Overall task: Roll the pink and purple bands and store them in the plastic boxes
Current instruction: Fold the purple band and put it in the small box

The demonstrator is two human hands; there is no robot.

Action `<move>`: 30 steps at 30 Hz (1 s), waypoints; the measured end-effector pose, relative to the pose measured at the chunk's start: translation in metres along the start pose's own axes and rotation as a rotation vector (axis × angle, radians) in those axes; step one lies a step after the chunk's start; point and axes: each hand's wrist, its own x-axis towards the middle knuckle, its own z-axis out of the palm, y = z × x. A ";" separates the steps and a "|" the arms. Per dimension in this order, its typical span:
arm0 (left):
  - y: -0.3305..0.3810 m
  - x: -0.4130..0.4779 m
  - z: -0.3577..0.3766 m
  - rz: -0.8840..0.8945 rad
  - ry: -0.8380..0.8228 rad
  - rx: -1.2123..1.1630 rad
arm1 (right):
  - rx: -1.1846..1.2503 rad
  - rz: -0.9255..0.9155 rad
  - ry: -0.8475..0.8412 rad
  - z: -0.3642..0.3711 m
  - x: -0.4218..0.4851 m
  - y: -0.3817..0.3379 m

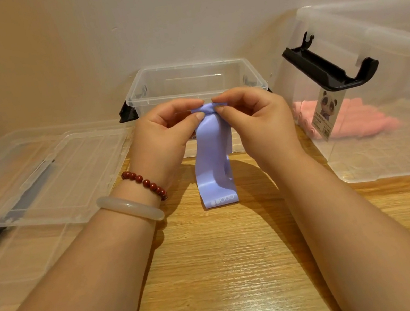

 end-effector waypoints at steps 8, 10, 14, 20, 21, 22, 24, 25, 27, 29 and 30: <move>0.000 0.001 0.002 0.003 0.045 -0.027 | 0.035 -0.001 -0.004 0.000 0.000 -0.001; 0.001 0.001 0.001 0.028 0.064 -0.013 | 0.037 -0.003 -0.032 0.001 -0.002 -0.001; 0.001 0.001 0.002 0.065 0.066 -0.006 | 0.059 -0.004 -0.042 0.002 -0.002 -0.002; -0.001 0.001 0.003 0.036 0.036 -0.020 | 0.034 -0.016 0.008 0.002 0.000 0.000; -0.001 0.001 0.002 0.024 0.031 -0.025 | 0.033 -0.016 0.009 0.001 0.000 0.000; -0.002 0.002 0.001 0.016 0.026 -0.028 | 0.033 -0.016 0.010 0.001 0.000 0.000; -0.003 0.002 0.002 0.005 0.033 -0.026 | 0.042 -0.010 0.015 0.001 0.000 -0.001; -0.003 0.002 0.002 0.002 0.043 -0.021 | 0.044 -0.006 0.016 0.001 -0.001 -0.002; -0.002 0.001 0.003 0.012 0.057 -0.007 | 0.039 -0.005 0.012 0.001 -0.001 -0.003; -0.001 0.001 0.003 0.029 0.066 0.004 | 0.009 -0.016 -0.013 0.003 -0.003 -0.003; -0.001 0.001 0.002 0.034 0.073 0.006 | -0.013 -0.024 -0.034 0.004 -0.003 -0.003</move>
